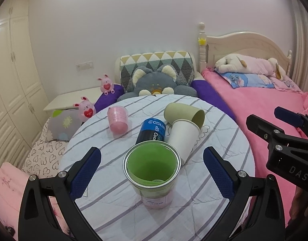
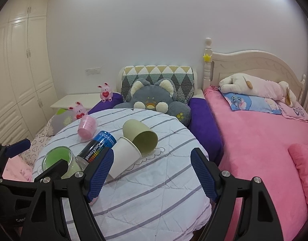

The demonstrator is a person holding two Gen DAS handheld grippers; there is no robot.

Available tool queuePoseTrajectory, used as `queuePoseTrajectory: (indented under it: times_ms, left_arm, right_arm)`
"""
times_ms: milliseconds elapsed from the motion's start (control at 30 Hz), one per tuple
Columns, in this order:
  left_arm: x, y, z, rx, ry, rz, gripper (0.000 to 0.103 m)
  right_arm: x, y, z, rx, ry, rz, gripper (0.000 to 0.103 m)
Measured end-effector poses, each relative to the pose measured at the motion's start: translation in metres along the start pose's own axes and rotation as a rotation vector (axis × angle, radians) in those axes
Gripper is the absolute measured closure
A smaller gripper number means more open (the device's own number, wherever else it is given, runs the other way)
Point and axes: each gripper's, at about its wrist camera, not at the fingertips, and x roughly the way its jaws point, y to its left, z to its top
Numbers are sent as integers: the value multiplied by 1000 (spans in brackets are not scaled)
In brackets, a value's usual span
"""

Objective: Flip cup upright

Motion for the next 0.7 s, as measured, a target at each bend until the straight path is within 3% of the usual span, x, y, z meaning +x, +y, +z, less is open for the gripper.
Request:
queuePoseTrajectory:
  times_ms: [700]
  left_arm:
    - [-5,2,-7,-10,-45,-5,0]
  right_arm:
    - [2,-2,-6,7,9,-4,23]
